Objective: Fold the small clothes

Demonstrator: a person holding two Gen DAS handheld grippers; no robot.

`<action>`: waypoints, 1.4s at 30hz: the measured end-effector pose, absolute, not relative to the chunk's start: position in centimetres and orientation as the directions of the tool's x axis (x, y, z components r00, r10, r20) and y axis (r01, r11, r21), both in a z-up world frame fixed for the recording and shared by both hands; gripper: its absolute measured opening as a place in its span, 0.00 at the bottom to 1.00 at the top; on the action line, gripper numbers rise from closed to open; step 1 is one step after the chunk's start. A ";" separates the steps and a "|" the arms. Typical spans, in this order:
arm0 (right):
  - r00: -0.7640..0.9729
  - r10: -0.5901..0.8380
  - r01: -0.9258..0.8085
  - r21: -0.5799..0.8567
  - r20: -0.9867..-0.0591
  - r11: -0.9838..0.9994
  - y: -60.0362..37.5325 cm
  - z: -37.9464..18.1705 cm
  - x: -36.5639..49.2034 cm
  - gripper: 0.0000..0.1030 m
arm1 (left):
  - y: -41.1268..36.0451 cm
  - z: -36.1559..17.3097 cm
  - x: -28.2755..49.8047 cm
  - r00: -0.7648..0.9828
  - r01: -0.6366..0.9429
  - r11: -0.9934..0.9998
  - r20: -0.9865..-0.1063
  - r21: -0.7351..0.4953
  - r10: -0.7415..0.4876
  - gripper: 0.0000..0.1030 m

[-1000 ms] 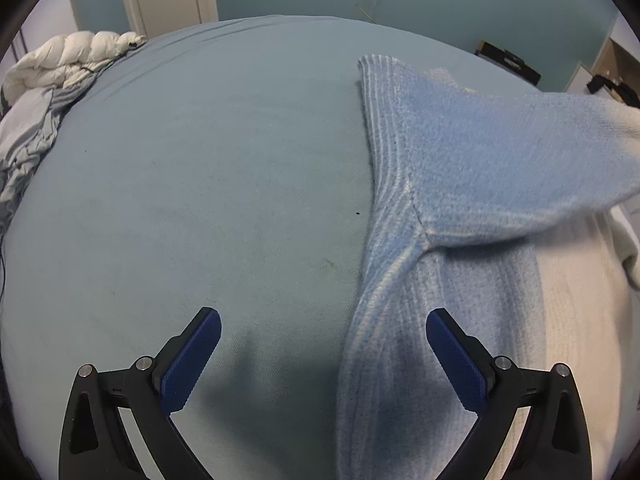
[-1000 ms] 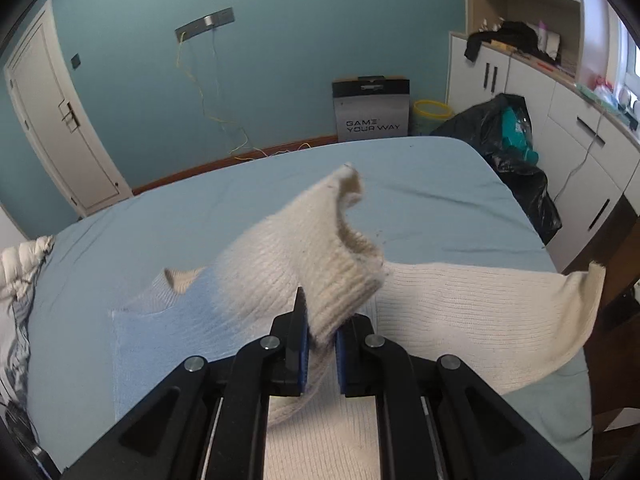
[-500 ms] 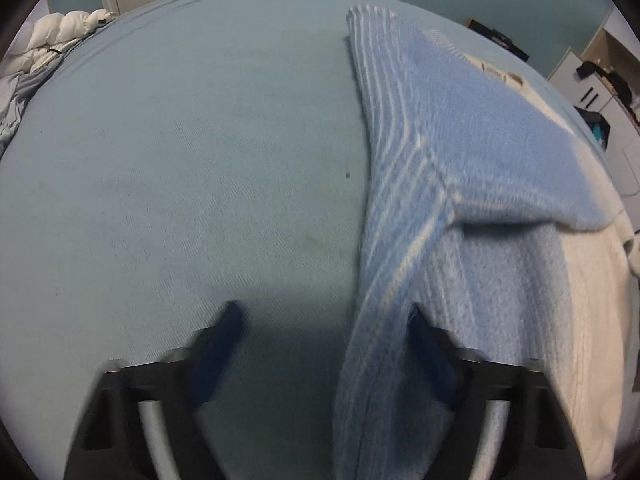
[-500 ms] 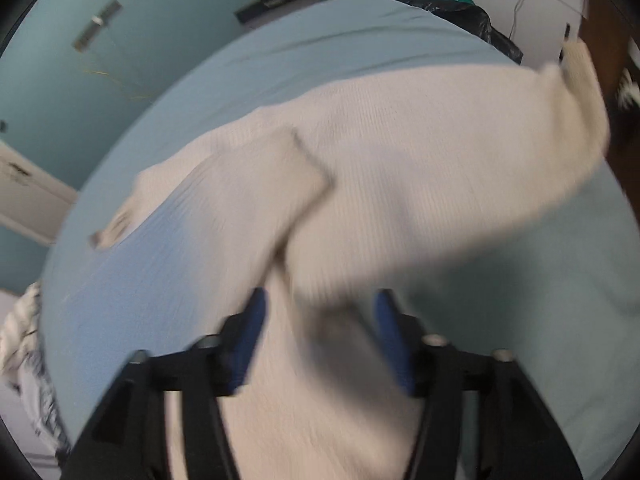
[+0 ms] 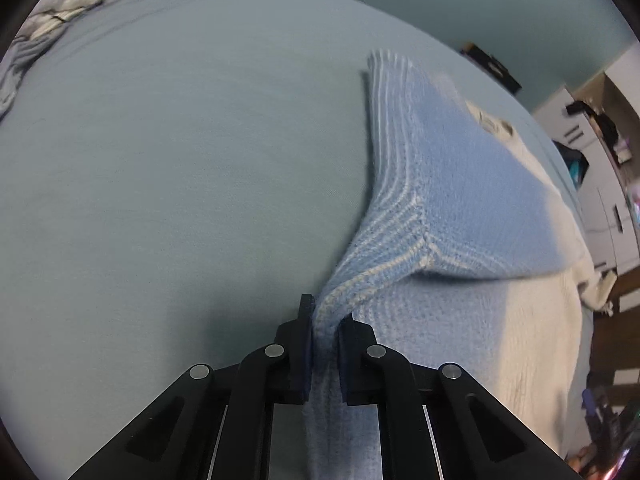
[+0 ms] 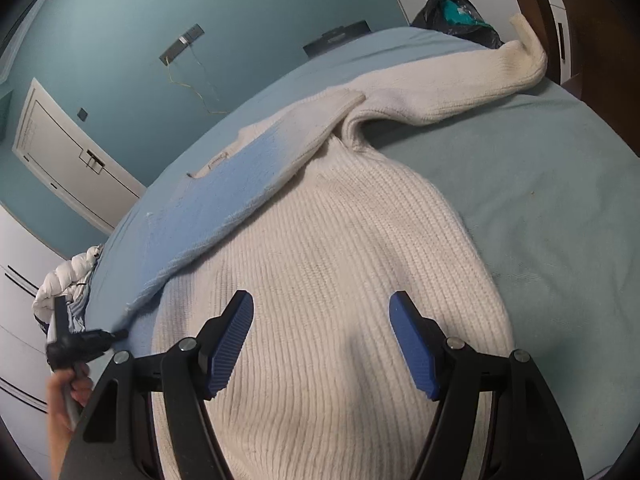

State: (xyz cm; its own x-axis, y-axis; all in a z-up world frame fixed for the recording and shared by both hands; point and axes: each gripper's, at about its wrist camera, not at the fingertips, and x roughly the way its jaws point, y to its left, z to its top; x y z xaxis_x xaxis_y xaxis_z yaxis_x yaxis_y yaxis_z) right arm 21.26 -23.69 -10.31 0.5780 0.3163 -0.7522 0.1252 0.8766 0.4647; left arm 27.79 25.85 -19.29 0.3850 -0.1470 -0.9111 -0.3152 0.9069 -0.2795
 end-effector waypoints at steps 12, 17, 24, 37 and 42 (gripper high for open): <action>0.543 0.311 0.155 0.457 -0.780 0.876 -23.4 -14.2 20.9 0.65 | 23.2 -20.9 26.8 0.290 -0.248 0.950 -0.950 -0.191 -0.115 0.60; 0.553 0.267 0.110 0.387 -0.789 0.916 -22.1 -13.8 20.6 0.65 | 21.2 -14.9 26.9 0.432 -0.265 0.954 -0.902 -0.140 -0.012 0.91; 0.552 0.236 0.079 0.332 -0.800 0.940 -21.0 -14.1 20.6 0.65 | 13.8 -12.8 32.6 0.487 -0.083 0.994 -0.873 -0.074 -0.025 1.00; 0.541 0.268 0.087 0.370 -0.797 0.925 -21.7 -15.3 20.7 0.65 | 8.3 -22.6 36.7 0.253 -0.017 0.987 -0.955 0.157 0.156 1.00; 0.541 0.283 0.094 0.391 -0.792 0.915 -22.0 -15.5 20.6 0.65 | 7.8 -16.7 35.0 0.312 -0.090 0.995 -0.947 0.049 0.075 1.00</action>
State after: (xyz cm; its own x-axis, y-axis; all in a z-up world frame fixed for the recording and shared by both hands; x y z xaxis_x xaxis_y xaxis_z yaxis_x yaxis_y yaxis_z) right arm 20.60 -22.05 -15.46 0.5412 0.2829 -0.7919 0.0944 0.9153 0.3915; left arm 35.03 7.77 -16.74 0.3118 0.0746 -0.9472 -0.0896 0.9948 0.0488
